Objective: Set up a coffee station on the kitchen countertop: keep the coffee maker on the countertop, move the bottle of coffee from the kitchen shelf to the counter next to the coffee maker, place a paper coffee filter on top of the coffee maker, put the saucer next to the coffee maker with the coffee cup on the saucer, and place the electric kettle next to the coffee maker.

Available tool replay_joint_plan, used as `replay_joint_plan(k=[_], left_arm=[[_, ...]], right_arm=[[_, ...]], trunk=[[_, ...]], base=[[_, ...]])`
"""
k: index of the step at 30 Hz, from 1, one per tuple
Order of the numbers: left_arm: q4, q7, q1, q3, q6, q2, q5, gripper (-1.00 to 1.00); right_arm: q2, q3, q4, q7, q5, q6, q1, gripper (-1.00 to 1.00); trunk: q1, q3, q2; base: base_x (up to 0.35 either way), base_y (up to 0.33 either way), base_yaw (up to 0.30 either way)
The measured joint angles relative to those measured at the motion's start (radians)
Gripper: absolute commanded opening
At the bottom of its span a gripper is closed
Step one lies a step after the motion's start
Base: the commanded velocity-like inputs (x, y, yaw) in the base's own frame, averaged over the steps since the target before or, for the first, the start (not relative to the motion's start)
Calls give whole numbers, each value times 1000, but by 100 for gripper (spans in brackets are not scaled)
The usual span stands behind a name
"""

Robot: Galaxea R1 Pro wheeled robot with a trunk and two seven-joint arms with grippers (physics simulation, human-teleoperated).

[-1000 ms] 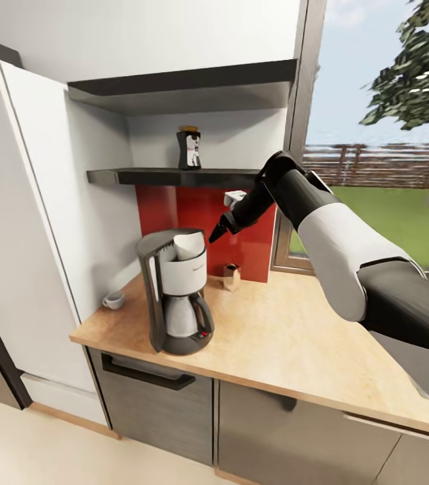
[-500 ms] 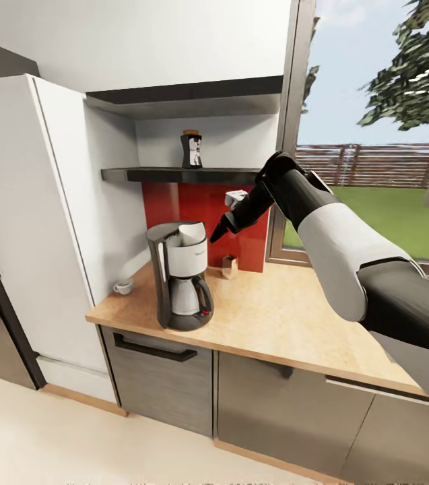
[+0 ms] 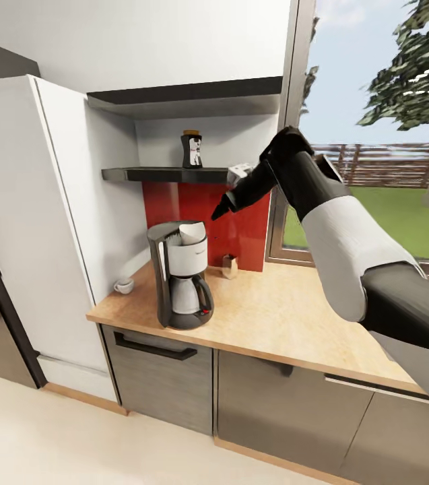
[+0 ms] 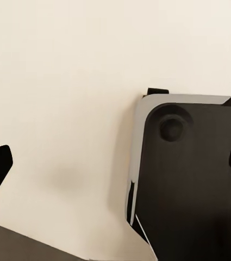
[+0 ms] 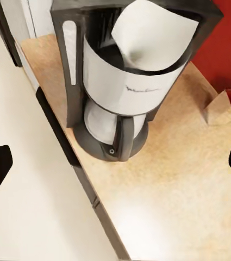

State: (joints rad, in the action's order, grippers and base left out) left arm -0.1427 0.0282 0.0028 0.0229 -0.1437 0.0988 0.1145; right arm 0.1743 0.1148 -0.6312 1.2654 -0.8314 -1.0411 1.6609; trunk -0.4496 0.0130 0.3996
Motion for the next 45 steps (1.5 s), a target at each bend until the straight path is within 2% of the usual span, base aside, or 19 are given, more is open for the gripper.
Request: replay_joint_plan(k=[5, 6, 8, 9, 12, 14, 20, 25, 27, 29, 31, 32, 33, 34, 35, 36, 38, 40, 45], left_arm=[[-1, 0, 0, 0, -16, -1, 0, 100], [0, 0, 0, 0, -17, -1, 0, 100], [0, 0, 0, 0, -18, -1, 0, 100], [0, 0, 0, 0, -18, -1, 0, 100], [0, 0, 0, 1, -18, -1, 0, 100], [1, 0, 0, 1, -18, 0, 0, 100], [2, 0, 0, 0, -18, 1, 0, 100], [5, 0, 2, -1, -20, 1, 1, 100], [6, 0, 4, -2, -20, 2, 1, 100], [8, 0, 6, -4, -21, 2, 1, 100], [11, 0, 8, -4, -21, 2, 1, 100], [13, 0, 10, -4, -20, 2, 1, 100], [15, 0, 10, -3, -20, 2, 1, 100], [15, 0, 10, -3, -20, 4, 0, 100], [16, 0, 9, -3, -19, 5, 0, 100], [16, 0, 9, -3, -18, 8, 0, 100], [17, 0, 9, -4, -14, 12, 2, 100], [17, 1, 9, -5, -9, 17, 4, 100], [18, 0, 8, -7, -2, 24, 7, 100]], right_arm=[[0, -1, -165, -6, 0, 0, 0, 100], [0, -2, -254, -54, -1, 0, 0, 100], [0, -2, -304, -110, -2, -1, 0, 100], [0, -3, -337, -180, -1, -2, 0, 100], [0, -5, -377, -286, 3, -3, 0, 100], [0, -6, -416, -389, 4, -3, 0, 100], [0, -6, -447, -597, 7, 6, 0, 100], [0, -5, -430, -799, 20, 148, 0, 100], [0, -6, -405, -843, 41, 172, 0, 100], [0, -12, -355, -914, 97, 208, -1, 100], [0, -19, -303, -1006, 180, 257, 0, 100], [0, -23, -258, -1116, 274, 319, -1, 100], [0, -25, -226, -1196, 341, 365, -1, 100], [0, -27, -192, -1265, 401, 408, 0, 100], [0, -27, -175, -1297, 431, 429, 0, 100], [0, -27, -144, -1347, 485, 463, 0, 100], [0, -26, -109, -1393, 546, 503, 0, 100], [0, -26, -89, -1416, 579, 528, 0, 100], [0, -23, -70, -1429, 611, 550, 0, 100]], trunk=[[0, 0, 0], [0, 0, 0], [0, 0, 0], [0, 0, 0], [0, 0, 0], [0, 0, 0], [0, 0, 0], [0, 0, 0], [0, 0, 0], [0, 0, 0], [0, 0, 0], [0, 0, 0], [0, 0, 0], [0, 0, 0], [0, 0, 0], [0, 0, 0], [0, 0, 0], [0, 0, 0], [0, 0, 0]], base=[[0, 0, 0], [0, 0, 0], [0, 0, 0], [0, 0, 0], [0, 0, 0], [0, 0, 0], [0, 0, 0], [0, 0, 0], [0, 0, 0], [0, 0, 0], [0, 0, 0], [0, 0, 0], [0, 0, 0], [0, 0, 0], [0, 0, 0], [0, 0, 0], [0, 0, 0], [0, 0, 0], [0, 0, 0]])
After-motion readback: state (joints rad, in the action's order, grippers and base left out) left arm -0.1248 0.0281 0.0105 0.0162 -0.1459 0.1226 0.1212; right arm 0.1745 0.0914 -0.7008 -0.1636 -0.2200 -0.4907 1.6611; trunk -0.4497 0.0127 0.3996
